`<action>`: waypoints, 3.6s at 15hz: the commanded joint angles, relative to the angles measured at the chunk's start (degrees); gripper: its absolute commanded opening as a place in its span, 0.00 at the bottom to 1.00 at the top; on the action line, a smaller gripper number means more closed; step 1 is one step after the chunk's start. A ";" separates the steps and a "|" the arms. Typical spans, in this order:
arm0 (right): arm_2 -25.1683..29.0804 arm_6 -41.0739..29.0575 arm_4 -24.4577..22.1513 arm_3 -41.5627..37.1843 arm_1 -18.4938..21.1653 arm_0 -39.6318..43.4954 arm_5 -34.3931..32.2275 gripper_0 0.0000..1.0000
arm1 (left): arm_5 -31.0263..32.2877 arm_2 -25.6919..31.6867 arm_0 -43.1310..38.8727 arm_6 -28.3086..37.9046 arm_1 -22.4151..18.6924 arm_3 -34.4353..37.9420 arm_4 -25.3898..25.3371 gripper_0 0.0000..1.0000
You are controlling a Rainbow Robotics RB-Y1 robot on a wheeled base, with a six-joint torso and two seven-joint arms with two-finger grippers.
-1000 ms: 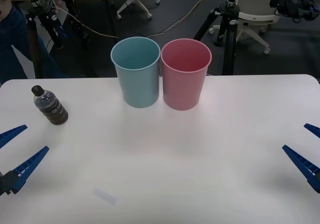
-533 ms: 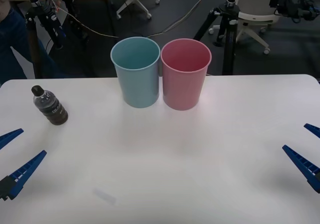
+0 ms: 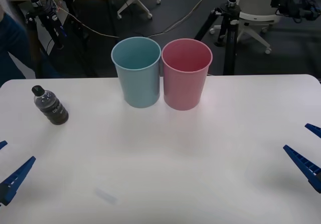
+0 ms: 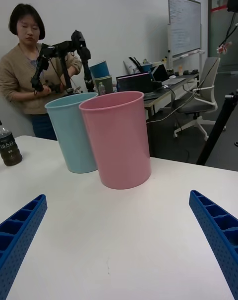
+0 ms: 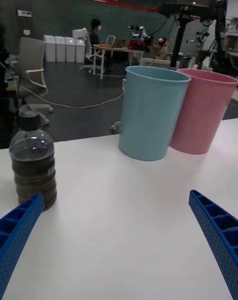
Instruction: Grasp the object on the table and drop it into the matching bin: aluminum can to the light blue bin, PET bottle to the pink bin.
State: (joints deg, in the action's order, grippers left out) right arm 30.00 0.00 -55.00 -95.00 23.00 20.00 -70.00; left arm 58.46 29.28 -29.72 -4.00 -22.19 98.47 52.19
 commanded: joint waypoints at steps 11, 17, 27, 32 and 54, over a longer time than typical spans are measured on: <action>0.00 0.00 0.00 0.00 0.00 0.00 0.00 1.00 | -1.59 -4.14 13.46 -15.25 0.39 -20.86 -3.23 1.00; 0.00 0.00 0.00 0.00 0.00 0.00 0.00 1.00 | -1.86 -3.26 19.52 -19.03 -0.40 -27.98 -3.14 1.00; 0.00 0.00 0.00 0.00 0.00 0.00 0.00 1.00 | -3.97 -4.58 32.35 -21.05 -1.46 -41.60 -1.04 1.00; 0.00 0.00 0.00 0.00 0.00 0.00 0.00 1.00 | -7.75 -5.02 35.87 -21.93 -2.25 -45.03 -0.86 1.00; 0.00 0.00 0.00 0.00 0.00 0.00 0.00 1.00 | -25.59 -13.46 43.78 -20.26 -2.25 -45.03 -0.42 0.63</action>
State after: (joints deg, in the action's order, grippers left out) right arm 30.00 0.00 -55.00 -95.00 23.00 20.00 -70.00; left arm 32.87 15.82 14.07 -24.35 -24.43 53.43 51.48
